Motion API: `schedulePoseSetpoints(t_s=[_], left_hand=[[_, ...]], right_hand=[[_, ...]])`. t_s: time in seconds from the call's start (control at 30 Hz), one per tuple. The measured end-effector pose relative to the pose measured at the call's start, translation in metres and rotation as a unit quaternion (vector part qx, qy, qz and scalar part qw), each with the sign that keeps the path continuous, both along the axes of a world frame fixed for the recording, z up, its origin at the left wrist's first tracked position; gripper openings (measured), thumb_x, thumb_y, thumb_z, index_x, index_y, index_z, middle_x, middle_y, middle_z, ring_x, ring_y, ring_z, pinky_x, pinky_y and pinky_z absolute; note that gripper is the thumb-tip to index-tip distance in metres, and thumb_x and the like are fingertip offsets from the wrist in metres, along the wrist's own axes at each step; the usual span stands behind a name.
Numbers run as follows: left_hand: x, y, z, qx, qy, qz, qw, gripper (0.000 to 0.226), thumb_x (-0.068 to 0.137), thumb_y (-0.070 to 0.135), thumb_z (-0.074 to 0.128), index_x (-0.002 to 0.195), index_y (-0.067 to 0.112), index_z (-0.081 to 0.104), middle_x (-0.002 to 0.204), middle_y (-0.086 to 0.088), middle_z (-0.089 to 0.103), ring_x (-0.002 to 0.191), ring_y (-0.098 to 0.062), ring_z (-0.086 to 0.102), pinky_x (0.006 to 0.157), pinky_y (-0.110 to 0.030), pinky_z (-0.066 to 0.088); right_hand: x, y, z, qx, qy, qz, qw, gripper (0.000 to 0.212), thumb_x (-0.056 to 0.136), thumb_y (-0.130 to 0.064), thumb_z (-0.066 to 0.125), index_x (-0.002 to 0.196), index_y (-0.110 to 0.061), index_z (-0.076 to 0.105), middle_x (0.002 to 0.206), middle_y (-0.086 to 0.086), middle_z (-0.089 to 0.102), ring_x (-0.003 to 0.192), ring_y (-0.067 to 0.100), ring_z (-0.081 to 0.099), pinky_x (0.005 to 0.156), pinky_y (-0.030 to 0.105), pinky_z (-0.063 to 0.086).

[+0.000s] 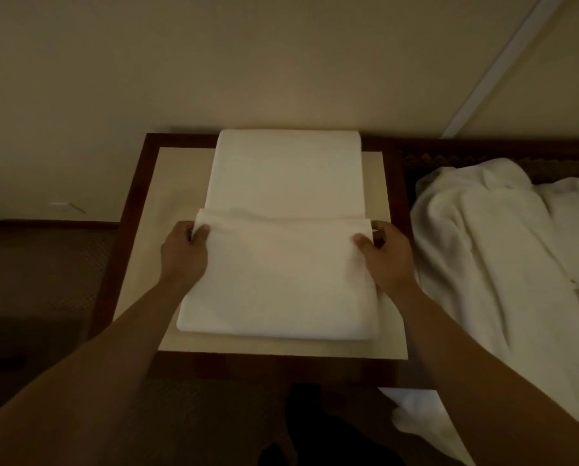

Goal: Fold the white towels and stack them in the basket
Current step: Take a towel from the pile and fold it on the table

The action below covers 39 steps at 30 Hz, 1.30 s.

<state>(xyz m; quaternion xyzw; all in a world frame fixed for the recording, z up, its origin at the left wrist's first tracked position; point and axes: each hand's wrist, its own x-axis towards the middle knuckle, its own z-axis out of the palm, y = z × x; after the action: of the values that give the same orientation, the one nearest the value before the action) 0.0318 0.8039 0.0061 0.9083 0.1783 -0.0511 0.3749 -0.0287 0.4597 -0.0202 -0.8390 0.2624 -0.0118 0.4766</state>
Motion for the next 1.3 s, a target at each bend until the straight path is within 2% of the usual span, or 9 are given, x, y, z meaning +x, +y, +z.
schedulePoseSetpoints(t_s=[0.23,0.53,0.7,0.87,0.93,1.03,1.13,1.2,1.3], left_hand=[[-0.003,-0.009,-0.004,0.019,-0.017,0.028,0.999,0.039,0.104,0.041,0.048,0.131,0.013,0.053,0.118,-0.01,0.063,0.095,-0.023,0.054,0.082,-0.035,0.042],[-0.075,0.009,-0.012,0.071,-0.025,-0.034,0.997,0.044,0.104,0.044,0.045,0.142,0.023,0.038,0.118,-0.008,0.066,0.102,-0.029,0.064,0.087,-0.046,0.054],[-0.111,0.024,-0.02,0.049,-0.03,-0.037,0.998,0.035,0.105,0.041,0.042,0.135,0.022,0.042,0.088,-0.003,0.067,0.083,-0.026,0.065,0.072,-0.037,0.049],[-0.112,0.029,-0.03,0.036,-0.035,-0.02,0.999,0.038,0.104,0.043,0.045,0.134,0.018,0.045,0.101,-0.011,0.067,0.092,-0.03,0.063,0.078,-0.04,0.051],[-0.116,0.031,-0.026,0.041,-0.042,-0.016,0.998,0.041,0.103,0.042,0.049,0.134,0.015,0.047,0.112,-0.014,0.064,0.101,-0.033,0.061,0.083,-0.043,0.05],[-0.132,0.033,-0.018,0.163,-0.149,-0.123,0.967,0.041,0.101,0.033,0.057,0.135,0.012,0.049,0.137,-0.016,0.051,0.12,-0.035,0.053,0.096,-0.051,0.045],[-0.154,0.043,-0.018,0.223,-0.108,-0.351,0.903,0.07,0.1,0.061,0.041,0.158,0.027,0.021,0.169,-0.003,0.008,0.154,-0.023,0.011,0.123,-0.05,0.016],[-0.165,0.055,-0.024,0.255,-0.026,-0.443,0.859,0.09,0.093,0.08,0.021,0.16,0.03,-0.01,0.166,0.005,-0.024,0.154,-0.018,-0.019,0.124,-0.051,-0.003],[-0.176,0.068,-0.03,0.294,-0.014,-0.478,0.828,0.108,0.086,0.083,0.036,0.157,0.026,-0.023,0.162,0.004,-0.034,0.151,-0.02,-0.028,0.123,-0.053,-0.006]], right_hand=[[0.009,0.002,-0.004,-0.003,0.002,0.008,1.0,0.041,0.09,-0.039,0.073,0.123,-0.021,0.059,0.094,-0.009,0.065,0.082,0.01,0.062,0.066,0.017,0.044],[-0.072,0.032,0.006,-0.095,0.114,0.036,0.988,0.061,0.097,-0.063,0.043,0.142,-0.022,0.034,0.105,0.002,0.065,0.102,0.031,0.066,0.095,0.05,0.051],[-0.123,0.036,-0.019,-0.131,0.06,0.012,0.989,0.054,0.094,-0.067,0.036,0.136,-0.033,0.034,0.08,-0.007,0.065,0.082,0.024,0.066,0.089,0.058,0.051],[-0.132,0.048,-0.023,-0.156,0.003,-0.02,0.988,0.048,0.094,-0.064,0.033,0.129,-0.031,0.037,0.071,-0.002,0.064,0.074,0.028,0.065,0.076,0.053,0.055],[-0.135,0.054,-0.015,-0.167,0.012,-0.029,0.985,0.049,0.094,-0.061,0.035,0.131,-0.029,0.037,0.083,0.004,0.067,0.085,0.032,0.066,0.08,0.054,0.054],[-0.145,0.065,0.0,-0.249,0.014,-0.064,0.966,0.05,0.098,-0.049,0.044,0.141,-0.023,0.038,0.129,0.018,0.056,0.119,0.04,0.051,0.096,0.059,0.044],[-0.174,0.074,0.008,-0.334,0.051,0.15,0.929,0.068,0.099,-0.066,0.029,0.158,-0.037,0.013,0.167,0.003,0.01,0.151,0.03,0.012,0.113,0.064,0.021],[-0.193,0.071,-0.001,-0.354,0.102,0.265,0.891,0.081,0.094,-0.08,0.02,0.158,-0.041,-0.011,0.167,-0.011,-0.017,0.155,0.025,-0.012,0.117,0.066,0.007],[-0.212,0.067,-0.008,-0.376,0.108,0.277,0.878,0.094,0.089,-0.083,0.032,0.158,-0.038,-0.015,0.166,-0.012,-0.022,0.154,0.027,-0.015,0.115,0.069,0.005]])
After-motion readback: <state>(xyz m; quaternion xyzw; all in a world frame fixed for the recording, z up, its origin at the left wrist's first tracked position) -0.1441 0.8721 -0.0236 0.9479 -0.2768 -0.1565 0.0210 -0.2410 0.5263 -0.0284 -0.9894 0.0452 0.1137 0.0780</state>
